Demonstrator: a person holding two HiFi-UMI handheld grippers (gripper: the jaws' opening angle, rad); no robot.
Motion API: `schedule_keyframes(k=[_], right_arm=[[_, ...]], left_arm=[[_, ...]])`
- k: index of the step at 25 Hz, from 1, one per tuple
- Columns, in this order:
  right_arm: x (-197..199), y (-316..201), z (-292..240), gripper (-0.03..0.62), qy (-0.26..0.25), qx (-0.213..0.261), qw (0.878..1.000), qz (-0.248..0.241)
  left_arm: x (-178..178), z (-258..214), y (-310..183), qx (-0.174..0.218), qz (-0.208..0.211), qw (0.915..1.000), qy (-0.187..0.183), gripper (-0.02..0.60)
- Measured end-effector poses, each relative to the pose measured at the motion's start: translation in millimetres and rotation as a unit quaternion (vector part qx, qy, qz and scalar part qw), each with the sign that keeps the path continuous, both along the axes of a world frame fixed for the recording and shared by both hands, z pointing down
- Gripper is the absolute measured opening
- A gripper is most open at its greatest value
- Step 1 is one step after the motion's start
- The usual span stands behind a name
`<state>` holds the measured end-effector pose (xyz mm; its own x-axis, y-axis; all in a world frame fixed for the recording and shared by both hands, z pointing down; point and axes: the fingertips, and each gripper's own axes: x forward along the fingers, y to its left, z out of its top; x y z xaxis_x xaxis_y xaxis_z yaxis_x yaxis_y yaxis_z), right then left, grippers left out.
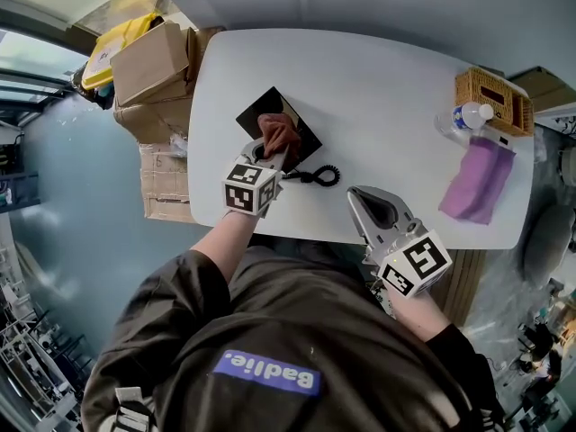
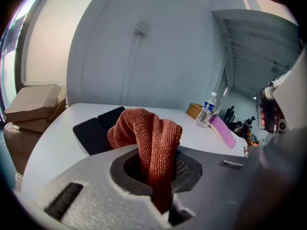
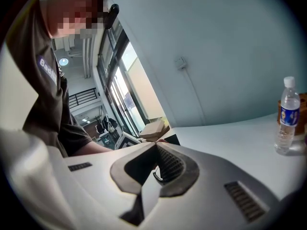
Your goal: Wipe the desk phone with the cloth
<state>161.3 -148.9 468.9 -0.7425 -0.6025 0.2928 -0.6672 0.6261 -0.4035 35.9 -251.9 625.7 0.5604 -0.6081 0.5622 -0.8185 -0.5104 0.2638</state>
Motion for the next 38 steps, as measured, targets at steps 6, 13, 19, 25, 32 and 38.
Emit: schedule_keyframes(k=[6, 13, 19, 25, 32, 38], right_arm=[[11.0, 2.7, 1.5, 0.028, 0.004, -0.001, 1.0, -0.006], [7.1, 0.5, -12.6, 0.028, -0.007, 0.017, 1.0, -0.016], [6.3, -6.2, -23.2, 0.028, -0.013, 0.029, 0.999, -0.018], [13.2, -8.1, -20.1, 0.028, -0.012, 0.022, 1.0, -0.013], [26.1, -3.1, -7.3, 0.028, -0.005, 0.007, 1.0, -0.002], [29.6, 4.5, -2.8, 0.028, -0.006, 0.001, 1.0, 0.003]], left_arm=[[26.7, 18.7, 36.3, -0.03, 0.025, 0.9992, 0.004, 0.037], [22.5, -10.6, 24.7, -0.004, 0.017, 0.9998, 0.005, 0.037], [-6.3, -46.2, -24.7, 0.038, -0.018, 0.9991, -0.007, 0.037], [-15.3, -53.3, -62.1, 0.049, -0.041, 0.998, -0.009, 0.037], [8.3, -22.6, -51.4, 0.013, -0.033, 0.9994, 0.002, 0.037], [34.0, 0.9, -17.1, -0.019, -0.017, 0.9995, 0.016, 0.037]])
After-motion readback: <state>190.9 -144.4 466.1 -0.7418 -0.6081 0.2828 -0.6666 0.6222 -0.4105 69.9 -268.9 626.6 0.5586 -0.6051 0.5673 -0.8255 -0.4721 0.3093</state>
